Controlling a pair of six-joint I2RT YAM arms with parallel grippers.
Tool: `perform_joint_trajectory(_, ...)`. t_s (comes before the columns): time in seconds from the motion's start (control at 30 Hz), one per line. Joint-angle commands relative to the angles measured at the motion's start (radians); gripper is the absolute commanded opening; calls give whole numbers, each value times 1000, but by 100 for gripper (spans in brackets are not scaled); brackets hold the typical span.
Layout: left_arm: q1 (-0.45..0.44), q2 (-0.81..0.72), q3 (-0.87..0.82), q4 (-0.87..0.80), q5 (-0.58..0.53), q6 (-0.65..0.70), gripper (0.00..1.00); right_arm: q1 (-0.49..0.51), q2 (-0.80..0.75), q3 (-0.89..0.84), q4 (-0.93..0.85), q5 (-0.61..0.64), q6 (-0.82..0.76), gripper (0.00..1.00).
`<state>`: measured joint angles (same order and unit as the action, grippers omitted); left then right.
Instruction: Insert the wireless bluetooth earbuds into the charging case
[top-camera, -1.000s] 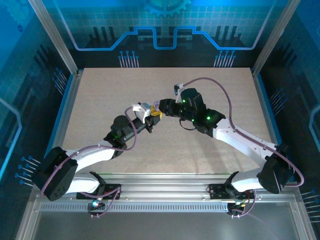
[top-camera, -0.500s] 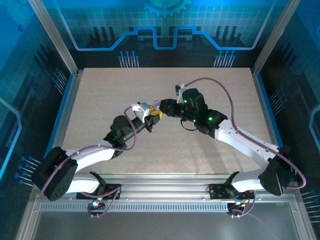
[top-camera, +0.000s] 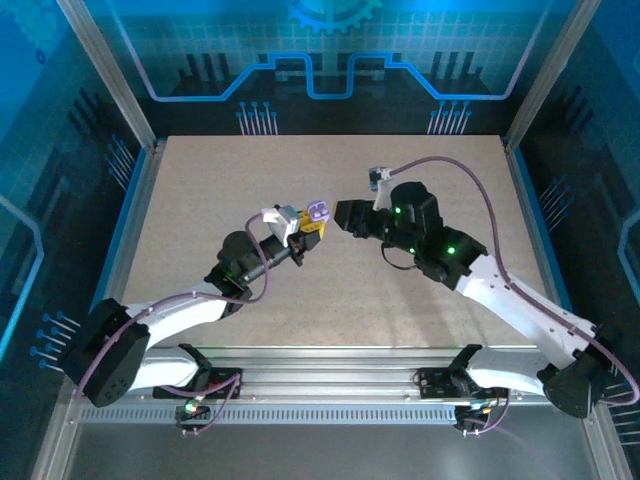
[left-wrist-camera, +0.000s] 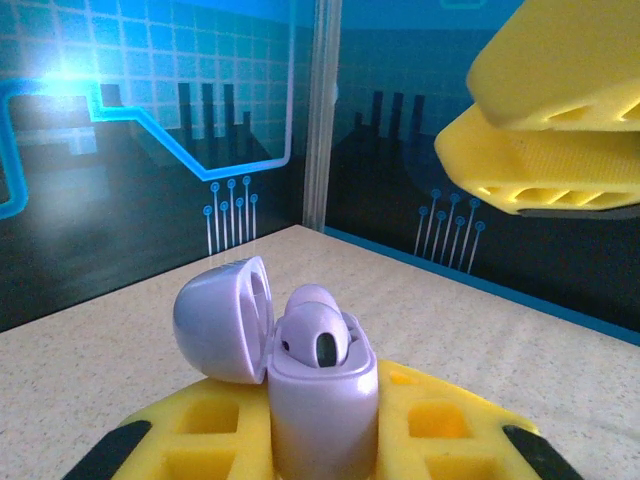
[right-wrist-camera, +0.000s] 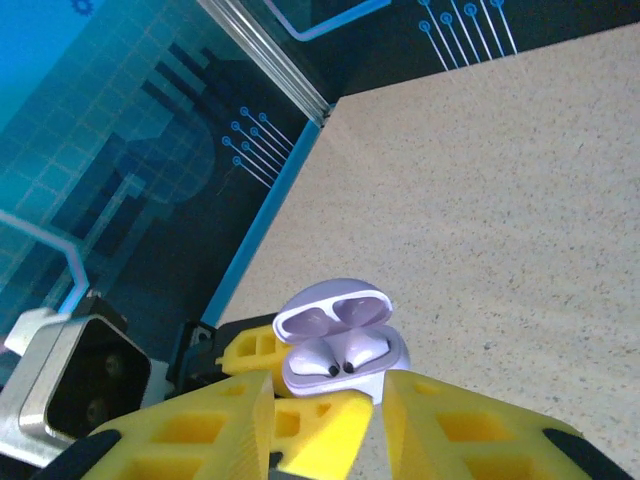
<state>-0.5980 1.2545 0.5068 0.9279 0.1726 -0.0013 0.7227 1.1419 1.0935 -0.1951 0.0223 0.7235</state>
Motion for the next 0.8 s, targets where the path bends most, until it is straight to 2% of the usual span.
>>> perform_joint_trajectory(0.0, -4, -47, 41, -25, 56, 6, 16, -18, -71, -32, -25, -1, -117, 37)
perform_joint_trajectory(0.13, -5, -83, 47, -91, 80, 12, 16, -55, -146, -57, -34, -38, -198, 40)
perform_joint_trajectory(0.37, -5, -119, 50, -159, 124, -2, 16, -152, -226, -84, -65, -180, -300, 45)
perform_joint_trajectory(0.6, -4, -117, 73, -179, 160, 3, 16, -263, -214, -84, -76, -393, -411, 52)
perform_joint_trajectory(0.77, -4, -112, 88, -186, 188, 6, 17, -361, -184, -111, 4, -579, -474, 52)
